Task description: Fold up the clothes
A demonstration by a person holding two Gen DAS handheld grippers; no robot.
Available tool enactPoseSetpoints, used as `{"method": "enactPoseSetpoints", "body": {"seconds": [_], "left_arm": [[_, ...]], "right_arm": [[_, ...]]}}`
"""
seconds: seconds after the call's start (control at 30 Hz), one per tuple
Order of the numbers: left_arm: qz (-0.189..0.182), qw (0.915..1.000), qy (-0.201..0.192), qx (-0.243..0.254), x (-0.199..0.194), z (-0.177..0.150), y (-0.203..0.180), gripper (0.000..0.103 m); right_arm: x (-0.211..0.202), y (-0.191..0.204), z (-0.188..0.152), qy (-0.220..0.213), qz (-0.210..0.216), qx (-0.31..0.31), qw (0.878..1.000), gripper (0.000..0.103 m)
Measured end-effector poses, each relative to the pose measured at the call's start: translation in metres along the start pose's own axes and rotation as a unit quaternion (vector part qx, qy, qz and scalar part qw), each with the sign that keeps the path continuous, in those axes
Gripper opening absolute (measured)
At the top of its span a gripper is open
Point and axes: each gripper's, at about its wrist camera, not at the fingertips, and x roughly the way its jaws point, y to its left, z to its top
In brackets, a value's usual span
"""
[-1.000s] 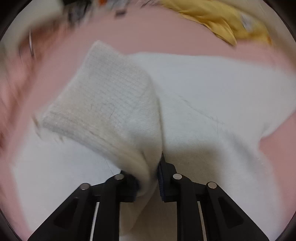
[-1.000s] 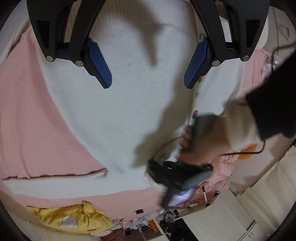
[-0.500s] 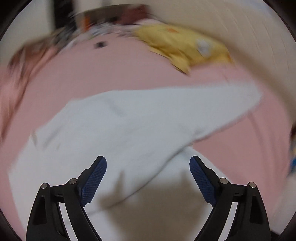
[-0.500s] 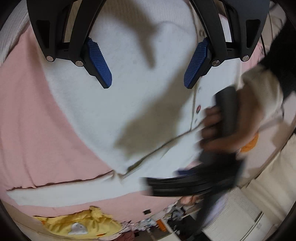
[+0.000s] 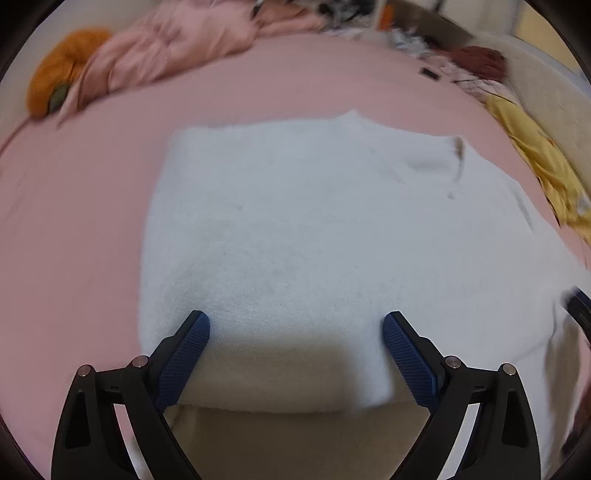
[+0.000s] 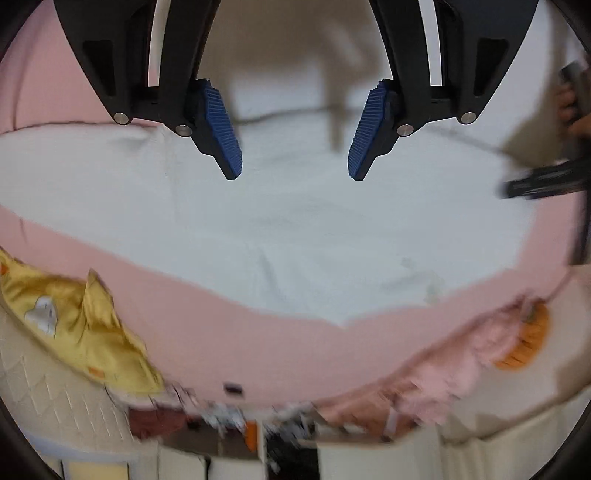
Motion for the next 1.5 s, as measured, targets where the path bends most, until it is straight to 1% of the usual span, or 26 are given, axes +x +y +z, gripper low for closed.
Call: {"method": "enactPoseSetpoints", "body": {"seconds": [0.1,0.17,0.2,0.23,0.27,0.33,0.37,0.4,0.47,0.5,0.57,0.63,0.67,0.73,0.8,0.93,1.03,1.13,1.23,1.33,1.4,1.43,1.47,1.5], "left_arm": [[0.006,0.9999,-0.001,0.011,-0.006,-0.002,-0.002,0.095],[0.015,0.9999,-0.002,0.008,-0.015,-0.001,-0.002,0.093],[0.02,0.9997,-0.009,0.009,-0.022,-0.001,-0.006,0.093],[0.023,0.9995,-0.016,0.014,-0.027,0.0,-0.01,0.093],[0.022,0.9992,-0.023,0.024,-0.03,-0.001,-0.014,0.094],[0.037,0.9983,-0.017,0.041,-0.024,-0.005,-0.02,0.096],[0.035,0.9986,-0.012,0.038,-0.021,-0.007,-0.015,0.097],[0.033,0.9988,-0.008,0.034,-0.017,-0.01,-0.01,0.098],[0.031,0.9992,-0.002,0.027,-0.016,-0.013,-0.003,0.097],[0.033,0.9992,-0.007,0.02,-0.024,-0.011,-0.003,0.097],[0.029,0.9992,-0.021,0.016,-0.033,-0.012,-0.005,0.098],[0.049,0.9983,-0.002,0.031,-0.019,-0.015,-0.007,0.099],[0.059,0.9975,0.008,0.039,-0.012,-0.017,-0.008,0.102],[0.068,0.9967,0.019,0.04,-0.009,-0.013,-0.009,0.103],[0.075,0.9962,0.025,0.037,-0.019,-0.008,-0.011,0.1],[0.103,0.9929,-0.006,0.058,-0.068,-0.018,-0.019,0.1],[0.099,0.9942,0.0,0.041,-0.102,-0.043,-0.019,0.1],[0.087,0.996,0.0,0.017,-0.128,-0.083,-0.017,0.1],[0.078,0.9969,-0.004,-0.006,-0.151,-0.125,-0.013,0.1],[0.085,0.9956,-0.027,-0.031,-0.165,-0.17,-0.004,0.1],[0.067,0.996,-0.036,-0.047,-0.171,-0.194,0.0,0.1],[0.061,0.9964,-0.033,-0.049,-0.173,-0.199,0.0,0.1],[0.063,0.9965,-0.03,-0.046,-0.174,-0.198,0.0,0.1],[0.069,0.996,-0.036,-0.044,-0.178,-0.196,-0.001,0.1]], "right_arm": [[0.015,-0.027,-0.006,-0.001,-0.038,0.038,0.999,0.058],[0.003,-0.029,0.0,-0.019,-0.089,0.059,0.994,0.06],[-0.006,-0.026,0.003,-0.035,-0.084,0.06,0.994,0.06],[-0.015,-0.023,0.005,-0.053,-0.069,0.057,0.995,0.062],[-0.016,-0.019,0.008,-0.057,-0.056,0.045,0.996,0.066],[0.007,-0.013,0.005,-0.016,-0.057,0.01,0.998,0.066],[0.022,-0.014,0.004,0.012,-0.065,0.004,0.998,0.067],[0.031,-0.02,0.003,0.019,-0.063,0.009,0.998,0.067],[0.021,-0.023,0.008,0.006,-0.063,0.021,0.998,0.068],[0.011,-0.022,0.009,-0.004,-0.065,0.027,0.998,0.068],[-0.006,-0.022,0.003,-0.036,-0.045,0.026,0.998,0.07],[0.011,-0.019,-0.005,-0.007,-0.05,0.016,0.999,0.072],[0.022,-0.018,-0.009,0.011,-0.055,0.01,0.998,0.074],[0.025,-0.013,-0.001,0.022,-0.065,-0.005,0.998,0.074],[0.009,-0.017,0.009,0.021,-0.055,0.004,0.998,0.074],[-0.063,-0.006,0.002,-0.043,-0.035,0.009,0.998,0.074],[-0.113,0.008,-0.022,-0.067,-0.033,0.004,0.997,0.075],[-0.147,0.019,-0.059,-0.076,-0.025,0.011,0.997,0.075],[-0.171,0.029,-0.102,-0.075,-0.036,0.022,0.996,0.075],[-0.186,0.031,-0.143,-0.074,-0.048,0.036,0.995,0.075],[-0.193,0.036,-0.156,-0.07,-0.053,0.028,0.996,0.075],[-0.196,0.038,-0.161,-0.067,-0.055,0.023,0.996,0.075],[-0.2,0.04,-0.166,-0.065,-0.057,0.018,0.996,0.075],[-0.204,0.041,-0.167,-0.069,-0.058,0.018,0.996,0.075]]}}
